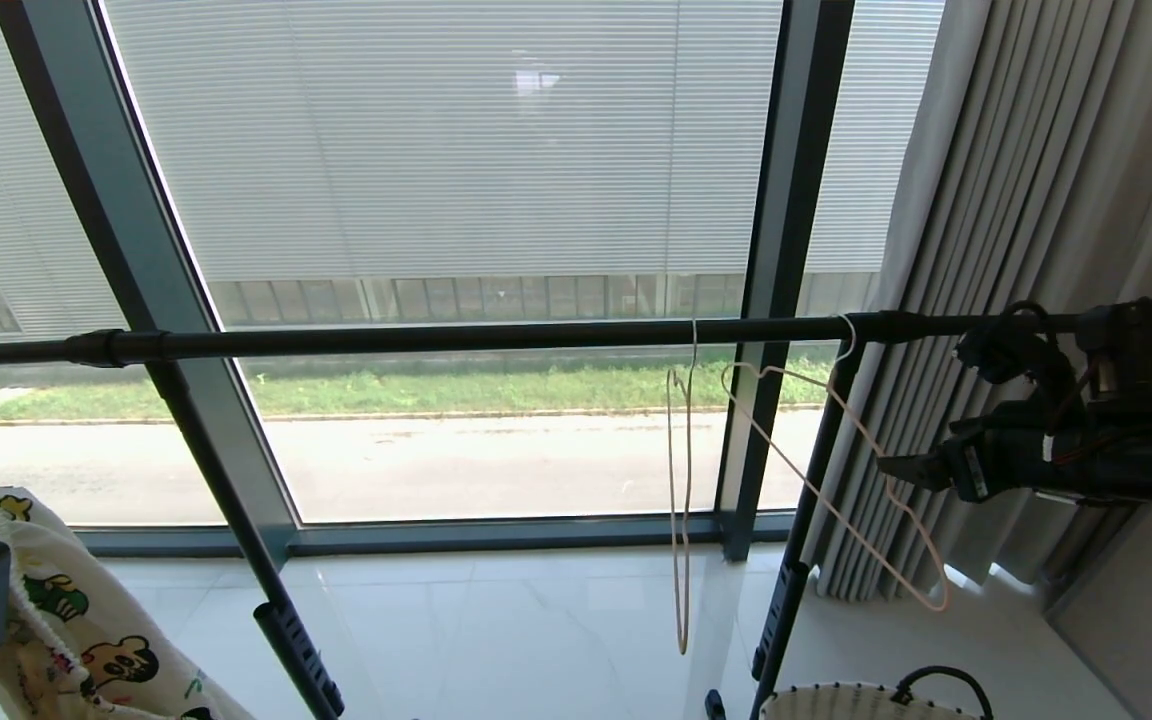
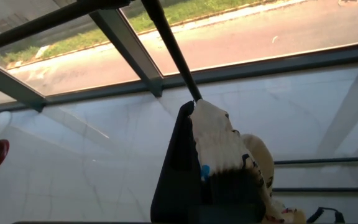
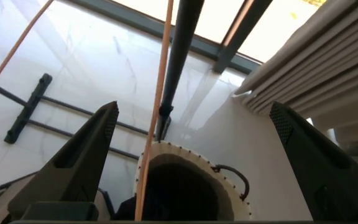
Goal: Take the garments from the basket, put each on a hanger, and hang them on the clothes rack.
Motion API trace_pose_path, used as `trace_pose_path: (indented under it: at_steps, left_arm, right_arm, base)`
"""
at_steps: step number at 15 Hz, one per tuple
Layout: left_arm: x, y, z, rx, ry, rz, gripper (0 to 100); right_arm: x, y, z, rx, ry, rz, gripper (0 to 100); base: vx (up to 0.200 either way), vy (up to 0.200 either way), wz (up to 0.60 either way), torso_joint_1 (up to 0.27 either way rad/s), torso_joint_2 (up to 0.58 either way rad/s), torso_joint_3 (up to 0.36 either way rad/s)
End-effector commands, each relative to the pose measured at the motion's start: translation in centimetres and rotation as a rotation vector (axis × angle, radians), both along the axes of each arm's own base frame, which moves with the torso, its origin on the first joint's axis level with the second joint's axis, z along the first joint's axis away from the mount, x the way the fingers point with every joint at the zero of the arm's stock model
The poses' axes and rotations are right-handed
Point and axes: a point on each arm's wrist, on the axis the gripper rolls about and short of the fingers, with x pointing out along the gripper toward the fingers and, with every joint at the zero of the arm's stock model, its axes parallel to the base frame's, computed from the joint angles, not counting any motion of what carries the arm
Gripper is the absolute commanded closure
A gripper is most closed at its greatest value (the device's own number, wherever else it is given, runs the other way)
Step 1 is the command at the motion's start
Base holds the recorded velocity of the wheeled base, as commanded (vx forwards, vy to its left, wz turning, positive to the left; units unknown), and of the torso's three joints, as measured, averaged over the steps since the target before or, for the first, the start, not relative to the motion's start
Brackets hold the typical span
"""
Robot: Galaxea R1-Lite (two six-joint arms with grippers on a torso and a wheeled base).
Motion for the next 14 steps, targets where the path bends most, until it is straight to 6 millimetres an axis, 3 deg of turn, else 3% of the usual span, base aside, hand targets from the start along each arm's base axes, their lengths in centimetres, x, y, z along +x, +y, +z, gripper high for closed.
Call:
trace_pose_path:
  at_steps: [1,5,14]
  left_arm:
    - [-0.3,0.1,0.0,-0.002,-0.008,0.001,100]
    - [-0.4,0.1,-0.2,-0.001,-0.005,0.001,100]
    - [-0.4,0.1,-0.4,0.000,0.001,0.001,100]
  right_arm:
    - [1.0,1.7,-2.5,-0.005,0.081,0.040,0]
    - [2.5,2.3,-4.3,0.052,0.091,0.002,0]
    - [4.0,2.1,-6.0,0.092,0.108,-0.042,0]
  base:
    - [0.000,0.000,0.00,0.000,0.00,0.000]
    - [0.000,0.000,0.00,0.000,0.00,0.000]
    - [0.000,0.000,0.00,0.000,0.00,0.000]
